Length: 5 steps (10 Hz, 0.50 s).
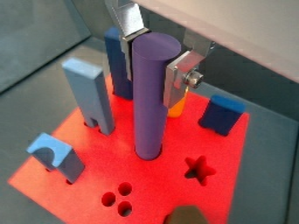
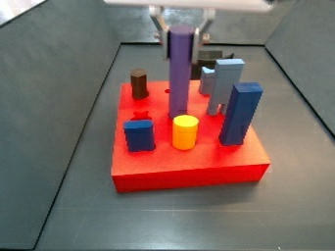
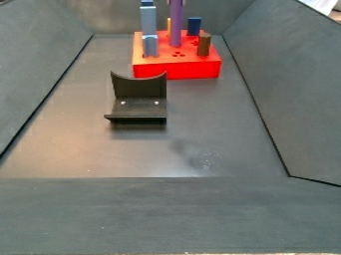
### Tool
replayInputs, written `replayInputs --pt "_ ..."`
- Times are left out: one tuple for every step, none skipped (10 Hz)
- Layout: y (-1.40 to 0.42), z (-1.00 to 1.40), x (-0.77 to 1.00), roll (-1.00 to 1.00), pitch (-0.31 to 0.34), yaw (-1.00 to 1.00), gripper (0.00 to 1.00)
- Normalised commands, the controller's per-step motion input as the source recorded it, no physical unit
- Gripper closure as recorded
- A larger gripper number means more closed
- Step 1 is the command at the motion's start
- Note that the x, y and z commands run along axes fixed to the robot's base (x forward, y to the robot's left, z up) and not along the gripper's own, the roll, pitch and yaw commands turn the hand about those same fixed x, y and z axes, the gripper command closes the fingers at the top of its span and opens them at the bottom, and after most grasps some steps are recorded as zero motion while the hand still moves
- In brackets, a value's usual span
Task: Pick up the round object. Move up. Place the round object on the fixture. Regrasp the round object. Move to above the board. Insert the round object.
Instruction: Insert the round object.
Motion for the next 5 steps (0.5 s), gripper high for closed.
replayInputs --pt "0.0 -0.45 0.15 0.01 0.039 -0.03 1.0" --pt "0.0 -0.67 0.0 0.07 0.0 0.0 1.0" --pt "0.0 -0.69 0.03 0.09 0.0 0.0 1.0" --pt "0.0 -0.38 0.16 0.0 0.007 0.0 1.0" --pt "0.0 -0.04 0.01 -0.02 -0.009 0.0 1.0"
